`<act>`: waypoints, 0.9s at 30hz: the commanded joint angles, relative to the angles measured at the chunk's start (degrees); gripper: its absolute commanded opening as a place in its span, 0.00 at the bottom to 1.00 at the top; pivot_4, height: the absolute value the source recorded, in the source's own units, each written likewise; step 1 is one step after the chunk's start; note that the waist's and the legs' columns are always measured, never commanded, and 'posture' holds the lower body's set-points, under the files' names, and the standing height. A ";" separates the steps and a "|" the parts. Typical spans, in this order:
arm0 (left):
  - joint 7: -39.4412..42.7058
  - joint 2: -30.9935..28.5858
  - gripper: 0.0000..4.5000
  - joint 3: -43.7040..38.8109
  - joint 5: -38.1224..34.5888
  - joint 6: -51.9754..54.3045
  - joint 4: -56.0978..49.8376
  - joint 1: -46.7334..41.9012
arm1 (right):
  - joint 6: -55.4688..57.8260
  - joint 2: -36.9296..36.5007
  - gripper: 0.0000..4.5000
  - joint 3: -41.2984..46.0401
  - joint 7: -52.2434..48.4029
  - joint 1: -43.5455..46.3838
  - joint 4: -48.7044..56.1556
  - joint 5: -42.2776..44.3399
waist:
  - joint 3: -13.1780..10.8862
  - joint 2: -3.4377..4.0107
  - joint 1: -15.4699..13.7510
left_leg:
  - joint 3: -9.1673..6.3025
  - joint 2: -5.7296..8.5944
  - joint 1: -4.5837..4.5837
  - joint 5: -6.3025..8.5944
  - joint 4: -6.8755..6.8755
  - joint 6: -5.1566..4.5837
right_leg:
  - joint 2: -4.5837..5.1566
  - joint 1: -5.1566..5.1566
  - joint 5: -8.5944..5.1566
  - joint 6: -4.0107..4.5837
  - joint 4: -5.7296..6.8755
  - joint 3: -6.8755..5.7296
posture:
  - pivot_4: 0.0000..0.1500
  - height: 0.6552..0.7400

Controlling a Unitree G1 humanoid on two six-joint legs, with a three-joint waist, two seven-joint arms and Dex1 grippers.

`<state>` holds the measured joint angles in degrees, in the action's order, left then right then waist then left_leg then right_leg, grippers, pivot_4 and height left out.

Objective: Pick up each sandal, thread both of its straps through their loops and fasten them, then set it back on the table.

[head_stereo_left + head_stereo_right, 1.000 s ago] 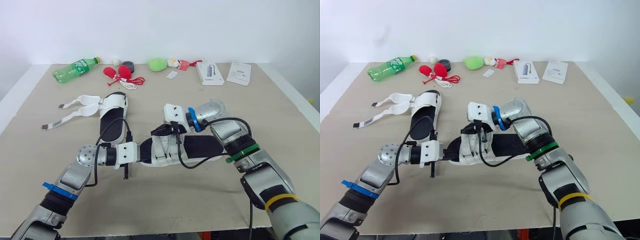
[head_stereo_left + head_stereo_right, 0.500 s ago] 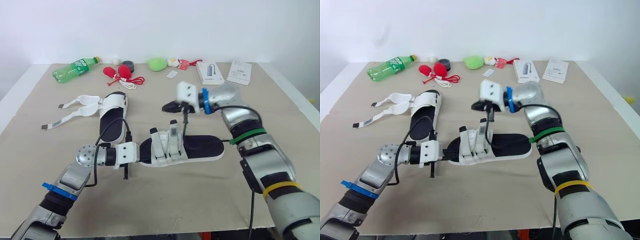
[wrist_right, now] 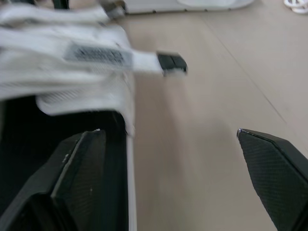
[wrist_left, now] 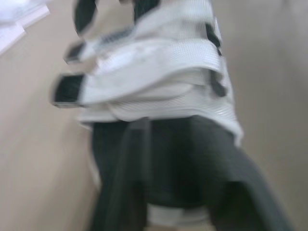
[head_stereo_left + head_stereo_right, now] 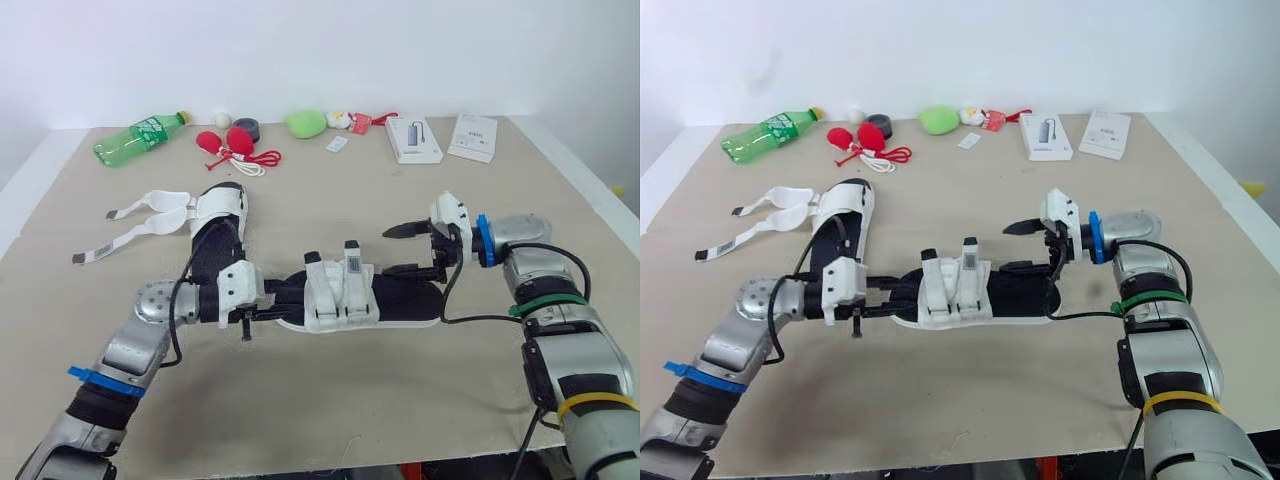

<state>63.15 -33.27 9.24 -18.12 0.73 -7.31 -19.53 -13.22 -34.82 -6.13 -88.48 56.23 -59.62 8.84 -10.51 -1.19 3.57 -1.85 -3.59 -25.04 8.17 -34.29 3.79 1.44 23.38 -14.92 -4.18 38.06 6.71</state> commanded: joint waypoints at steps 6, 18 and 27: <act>1.34 -4.75 0.99 -3.99 -3.71 2.40 -8.52 3.70 | -9.38 1.52 1.00 1.67 0.60 2.21 -4.70 -2.27 | -0.03 -0.02 0.59 | -0.03 0.01 0.00 0.01 0.02 0.00 | 0.00 -0.02 -0.04 -0.02 0.00 -0.01 | 1.00 1.00; 0.71 -5.17 0.99 -3.73 -2.81 2.91 -11.51 6.43 | -12.97 8.66 1.00 2.38 -2.68 2.40 -4.48 -0.66 | -0.04 -0.01 0.78 | -0.06 0.00 0.01 0.00 -0.01 0.01 | -0.01 -0.06 0.00 -0.01 0.02 -0.01 | 1.00 1.00; -0.55 -4.96 1.00 -3.51 -1.92 2.94 -13.16 7.81 | -10.93 9.55 0.87 0.03 -4.02 0.79 -2.87 1.29 | -0.04 -0.01 0.78 | -0.07 0.00 0.02 0.00 0.00 0.01 | -0.03 -0.05 0.00 -0.01 0.04 -0.02 | 1.00 1.00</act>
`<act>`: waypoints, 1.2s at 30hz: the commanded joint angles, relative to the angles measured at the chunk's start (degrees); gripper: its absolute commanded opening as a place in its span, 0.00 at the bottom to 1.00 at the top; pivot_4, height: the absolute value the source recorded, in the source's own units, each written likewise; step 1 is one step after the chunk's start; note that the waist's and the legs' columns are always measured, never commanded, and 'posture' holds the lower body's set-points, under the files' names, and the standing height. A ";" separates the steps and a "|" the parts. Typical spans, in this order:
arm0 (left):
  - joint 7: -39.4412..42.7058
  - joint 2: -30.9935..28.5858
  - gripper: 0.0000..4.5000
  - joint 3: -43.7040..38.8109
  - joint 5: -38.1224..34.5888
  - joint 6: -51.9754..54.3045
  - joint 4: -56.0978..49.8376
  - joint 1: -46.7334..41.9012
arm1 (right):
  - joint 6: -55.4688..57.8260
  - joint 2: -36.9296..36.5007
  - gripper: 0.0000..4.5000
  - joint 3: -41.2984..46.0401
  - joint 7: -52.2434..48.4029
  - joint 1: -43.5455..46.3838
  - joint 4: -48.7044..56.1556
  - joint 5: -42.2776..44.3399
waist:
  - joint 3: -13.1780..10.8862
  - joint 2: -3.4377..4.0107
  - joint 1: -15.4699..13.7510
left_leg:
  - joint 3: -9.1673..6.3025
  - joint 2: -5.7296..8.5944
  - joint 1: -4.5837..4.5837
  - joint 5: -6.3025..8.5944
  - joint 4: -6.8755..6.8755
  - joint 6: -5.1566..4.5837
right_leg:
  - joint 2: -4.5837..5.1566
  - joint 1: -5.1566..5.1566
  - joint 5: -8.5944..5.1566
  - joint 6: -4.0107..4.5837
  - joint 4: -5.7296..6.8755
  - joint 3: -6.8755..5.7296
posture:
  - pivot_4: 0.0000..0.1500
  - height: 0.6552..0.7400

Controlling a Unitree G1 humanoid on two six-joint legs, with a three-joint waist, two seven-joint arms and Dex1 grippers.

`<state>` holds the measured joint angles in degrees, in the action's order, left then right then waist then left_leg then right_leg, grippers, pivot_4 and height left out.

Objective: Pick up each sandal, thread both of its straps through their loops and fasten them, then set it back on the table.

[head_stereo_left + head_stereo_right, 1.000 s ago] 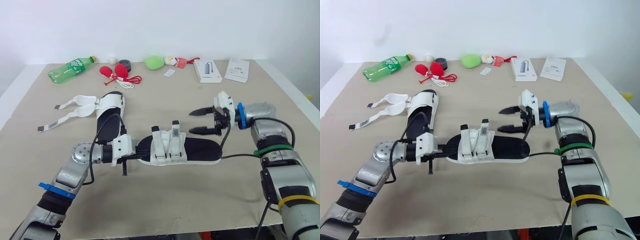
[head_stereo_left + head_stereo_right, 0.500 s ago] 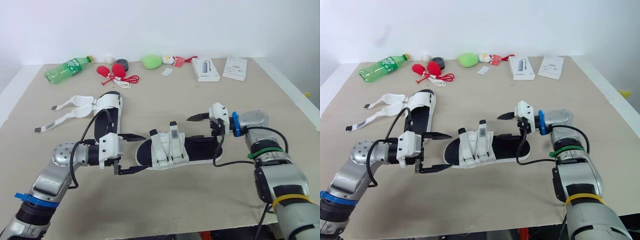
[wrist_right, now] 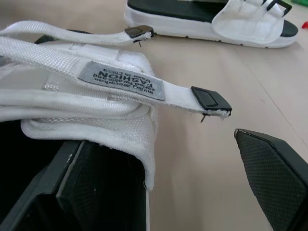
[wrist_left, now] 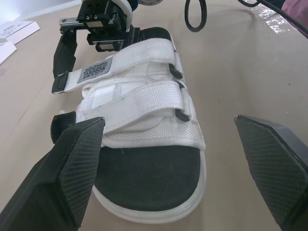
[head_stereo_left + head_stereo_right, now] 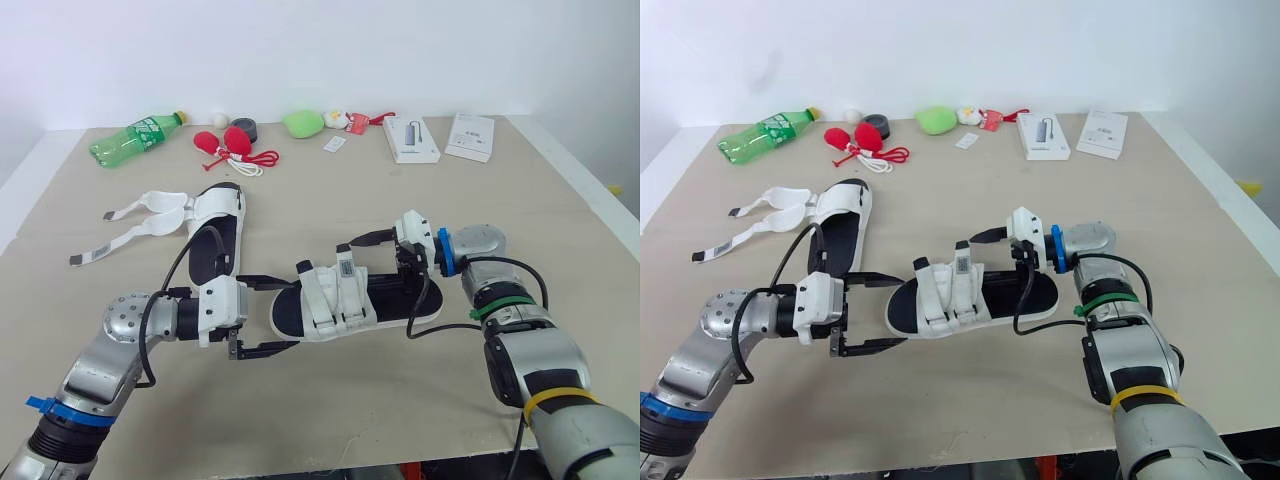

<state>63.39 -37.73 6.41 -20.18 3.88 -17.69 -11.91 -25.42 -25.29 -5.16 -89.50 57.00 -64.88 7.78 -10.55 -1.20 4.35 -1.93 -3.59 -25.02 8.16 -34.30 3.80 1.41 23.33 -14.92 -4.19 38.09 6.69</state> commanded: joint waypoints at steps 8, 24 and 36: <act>-1.80 -0.57 1.00 -0.74 -0.03 0.61 -4.18 0.32 | 3.16 0.17 0.28 -4.31 -3.00 -1.84 4.41 5.10 | 0.00 0.00 0.00 | 0.00 0.00 0.01 0.00 -0.02 0.00 | -0.01 -0.01 0.01 0.01 0.02 0.00 | 1.00 1.00; -2.88 0.31 1.00 -1.04 -0.11 1.06 -2.42 -1.55 | 21.76 -0.49 0.01 4.60 9.01 -1.97 9.97 11.77 | 0.00 0.00 -0.03 | -0.02 0.00 -0.01 0.00 -0.08 0.00 | -0.01 -0.01 0.03 0.00 0.05 0.00 | 1.00 1.00; -7.47 4.05 1.00 0.28 1.93 1.73 0.62 -4.17 | 36.18 2.94 0.01 23.70 76.63 -11.23 29.30 7.84 | 0.02 -0.04 -0.21 | -0.09 0.09 -0.14 0.00 -0.07 -0.01 | 0.05 0.02 0.13 0.18 0.05 -0.01 | 1.00 1.00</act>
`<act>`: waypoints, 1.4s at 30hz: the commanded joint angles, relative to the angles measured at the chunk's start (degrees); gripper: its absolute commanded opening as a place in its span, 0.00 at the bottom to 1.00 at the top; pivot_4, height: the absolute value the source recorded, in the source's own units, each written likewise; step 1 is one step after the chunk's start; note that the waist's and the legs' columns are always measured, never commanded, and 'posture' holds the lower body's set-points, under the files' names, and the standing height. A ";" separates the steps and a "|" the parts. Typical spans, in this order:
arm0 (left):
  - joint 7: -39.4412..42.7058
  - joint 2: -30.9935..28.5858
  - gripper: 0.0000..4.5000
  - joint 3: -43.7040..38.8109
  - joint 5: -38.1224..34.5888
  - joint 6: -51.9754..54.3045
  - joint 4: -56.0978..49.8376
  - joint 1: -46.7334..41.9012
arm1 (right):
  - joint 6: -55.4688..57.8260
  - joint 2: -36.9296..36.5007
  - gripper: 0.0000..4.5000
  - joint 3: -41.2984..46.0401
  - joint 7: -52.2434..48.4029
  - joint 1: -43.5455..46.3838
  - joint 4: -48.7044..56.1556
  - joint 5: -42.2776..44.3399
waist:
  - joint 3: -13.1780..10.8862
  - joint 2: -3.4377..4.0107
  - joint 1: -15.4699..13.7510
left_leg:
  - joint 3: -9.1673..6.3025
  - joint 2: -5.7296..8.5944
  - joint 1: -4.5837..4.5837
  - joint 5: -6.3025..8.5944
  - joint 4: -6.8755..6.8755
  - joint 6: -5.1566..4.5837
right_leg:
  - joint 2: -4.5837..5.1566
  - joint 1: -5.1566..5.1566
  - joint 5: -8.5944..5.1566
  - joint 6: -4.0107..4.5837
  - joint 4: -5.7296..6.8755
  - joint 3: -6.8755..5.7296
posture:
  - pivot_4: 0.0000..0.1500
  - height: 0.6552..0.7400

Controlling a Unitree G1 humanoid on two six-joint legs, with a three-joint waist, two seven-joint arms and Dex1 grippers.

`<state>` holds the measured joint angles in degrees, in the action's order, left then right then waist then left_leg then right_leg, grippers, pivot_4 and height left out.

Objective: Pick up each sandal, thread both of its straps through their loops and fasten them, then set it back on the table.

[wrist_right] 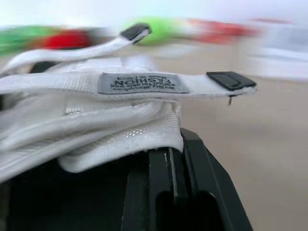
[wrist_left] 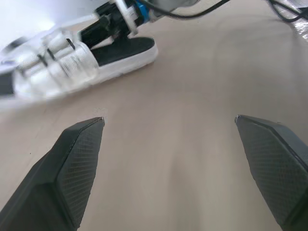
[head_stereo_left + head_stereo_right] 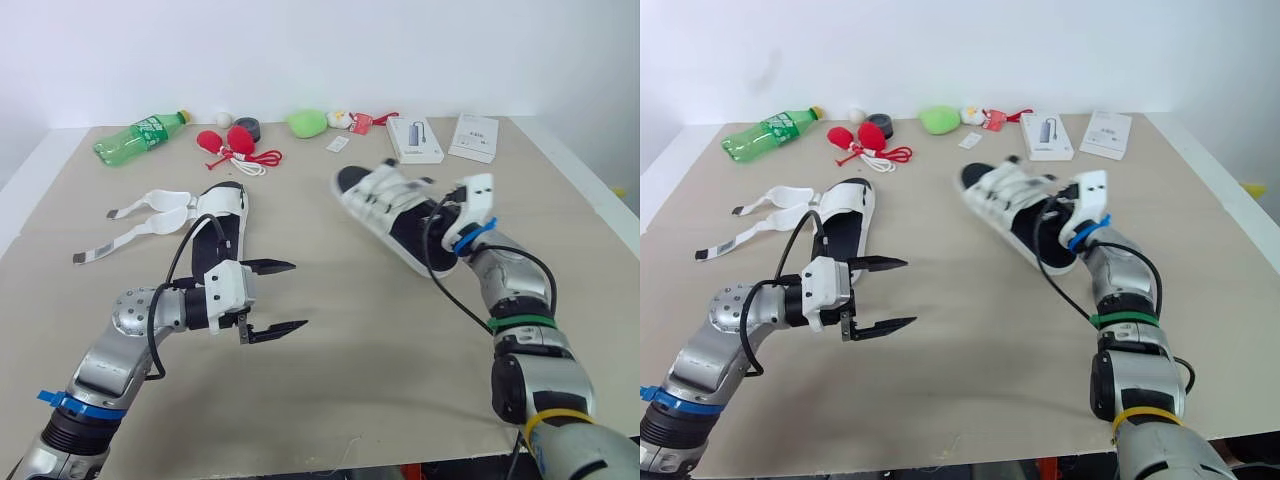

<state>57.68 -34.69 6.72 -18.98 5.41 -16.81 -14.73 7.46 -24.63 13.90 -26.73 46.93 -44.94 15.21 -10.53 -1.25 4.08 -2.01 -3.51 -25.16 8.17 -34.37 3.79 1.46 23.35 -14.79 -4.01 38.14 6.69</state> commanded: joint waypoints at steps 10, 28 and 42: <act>-6.69 4.00 1.00 1.02 0.92 7.17 -1.14 -1.82 | 9.75 10.39 0.01 4.90 28.34 -9.72 26.30 -0.62 | 0.01 0.02 0.46 | -0.03 -0.03 0.07 0.00 0.03 -0.02 | -0.06 -0.03 -0.03 -0.05 0.03 0.01 | 1.00 1.00; -7.47 4.74 1.00 0.89 1.58 6.14 0.41 -2.03 | 20.15 -4.25 0.96 -3.76 3.94 -15.73 36.47 0.38 | 0.01 0.02 0.35 | -0.03 -0.03 0.07 -0.02 0.01 -0.05 | -0.06 -0.02 -0.09 -0.21 0.03 0.01 | 1.00 1.00; -24.54 8.84 1.00 -4.95 5.32 18.67 1.56 -3.71 | 2.41 -7.72 0.96 -9.01 -49.14 -10.20 30.16 15.92 | -0.04 -0.04 0.36 | -0.02 -0.03 0.14 -0.12 -0.17 -0.07 | -0.07 -0.14 0.11 -0.35 0.01 0.03 | 1.00 1.00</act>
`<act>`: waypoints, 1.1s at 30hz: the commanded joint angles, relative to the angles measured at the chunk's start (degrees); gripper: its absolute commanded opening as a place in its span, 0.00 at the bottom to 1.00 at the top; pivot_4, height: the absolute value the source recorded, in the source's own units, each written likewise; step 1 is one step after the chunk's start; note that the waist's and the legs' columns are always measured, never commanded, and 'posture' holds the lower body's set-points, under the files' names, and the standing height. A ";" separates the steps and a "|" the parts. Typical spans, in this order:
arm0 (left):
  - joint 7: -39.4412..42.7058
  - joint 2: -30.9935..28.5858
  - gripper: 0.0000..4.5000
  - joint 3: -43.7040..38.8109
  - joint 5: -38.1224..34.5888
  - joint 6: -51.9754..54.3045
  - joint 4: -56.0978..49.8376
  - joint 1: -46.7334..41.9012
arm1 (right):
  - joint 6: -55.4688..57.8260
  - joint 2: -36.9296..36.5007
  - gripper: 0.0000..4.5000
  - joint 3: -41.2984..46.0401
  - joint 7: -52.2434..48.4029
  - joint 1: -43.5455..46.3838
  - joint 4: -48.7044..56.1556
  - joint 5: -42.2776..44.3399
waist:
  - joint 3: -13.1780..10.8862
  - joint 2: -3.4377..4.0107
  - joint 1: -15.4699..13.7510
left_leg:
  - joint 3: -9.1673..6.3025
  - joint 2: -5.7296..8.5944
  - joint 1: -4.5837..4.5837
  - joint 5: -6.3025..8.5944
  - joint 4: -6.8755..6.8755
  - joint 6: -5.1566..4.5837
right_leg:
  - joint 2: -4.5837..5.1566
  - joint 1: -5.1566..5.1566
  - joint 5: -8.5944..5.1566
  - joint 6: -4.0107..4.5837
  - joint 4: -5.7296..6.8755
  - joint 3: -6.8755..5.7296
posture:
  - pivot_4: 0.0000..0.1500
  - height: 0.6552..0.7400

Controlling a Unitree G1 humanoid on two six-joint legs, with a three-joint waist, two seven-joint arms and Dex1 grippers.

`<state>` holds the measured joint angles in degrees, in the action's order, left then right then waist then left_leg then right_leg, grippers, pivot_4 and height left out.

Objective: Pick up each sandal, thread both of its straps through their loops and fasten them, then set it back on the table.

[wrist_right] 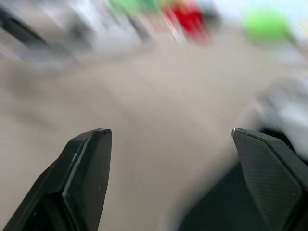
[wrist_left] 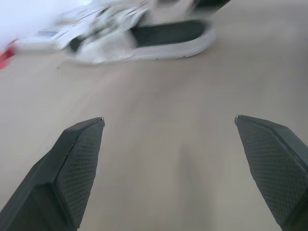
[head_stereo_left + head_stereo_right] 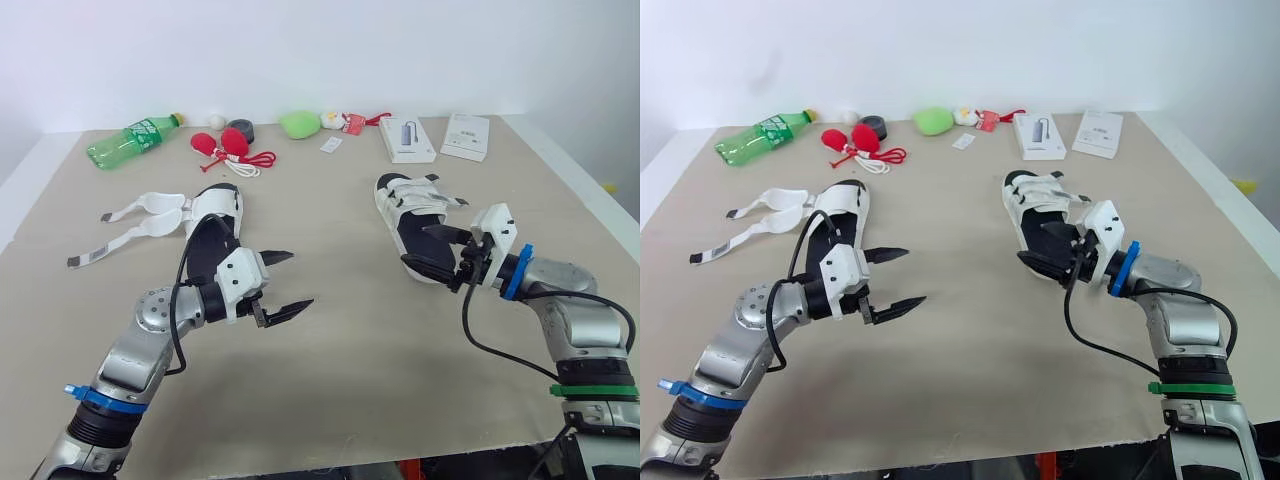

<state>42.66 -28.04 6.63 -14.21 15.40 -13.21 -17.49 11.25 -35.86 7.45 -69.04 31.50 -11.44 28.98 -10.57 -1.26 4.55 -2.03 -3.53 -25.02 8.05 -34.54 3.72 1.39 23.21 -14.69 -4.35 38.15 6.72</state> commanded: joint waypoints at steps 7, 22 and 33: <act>-32.49 12.36 1.00 -11.52 5.33 29.22 -11.66 -0.51 | -1.70 12.53 0.96 -9.94 -16.65 18.19 -17.21 -0.96 | -0.03 -0.08 0.53 | -0.26 0.00 -0.04 -0.09 -0.02 -0.02 | -0.11 0.01 0.16 0.00 0.01 -0.07 | 1.00 1.00; -36.73 16.88 1.00 -12.27 5.10 31.57 4.29 -13.43 | -8.55 16.53 0.96 -10.10 -18.32 22.44 -25.94 -5.01 | -0.03 -0.10 -0.24 | -0.54 0.07 -0.12 -0.24 0.03 0.26 | -0.10 0.01 0.20 0.03 0.00 -0.31 | 1.00 1.00; -34.53 15.66 1.00 -11.73 6.12 25.87 22.86 -22.57 | -9.72 17.76 0.96 -10.04 -15.10 20.41 -24.41 -6.24 | -0.03 -0.10 -0.24 | -0.59 0.08 -0.14 -0.28 0.10 0.34 | -0.10 0.01 0.20 0.03 0.00 -0.36 | 1.00 1.00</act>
<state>8.07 -12.10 -4.64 -8.72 43.43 6.15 -37.79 3.36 -18.22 -3.71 -85.90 51.73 -37.47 23.49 -10.60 -1.36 4.31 -2.62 -3.43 -25.16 7.77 -34.44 4.07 1.31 23.21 -14.50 -4.34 38.14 6.36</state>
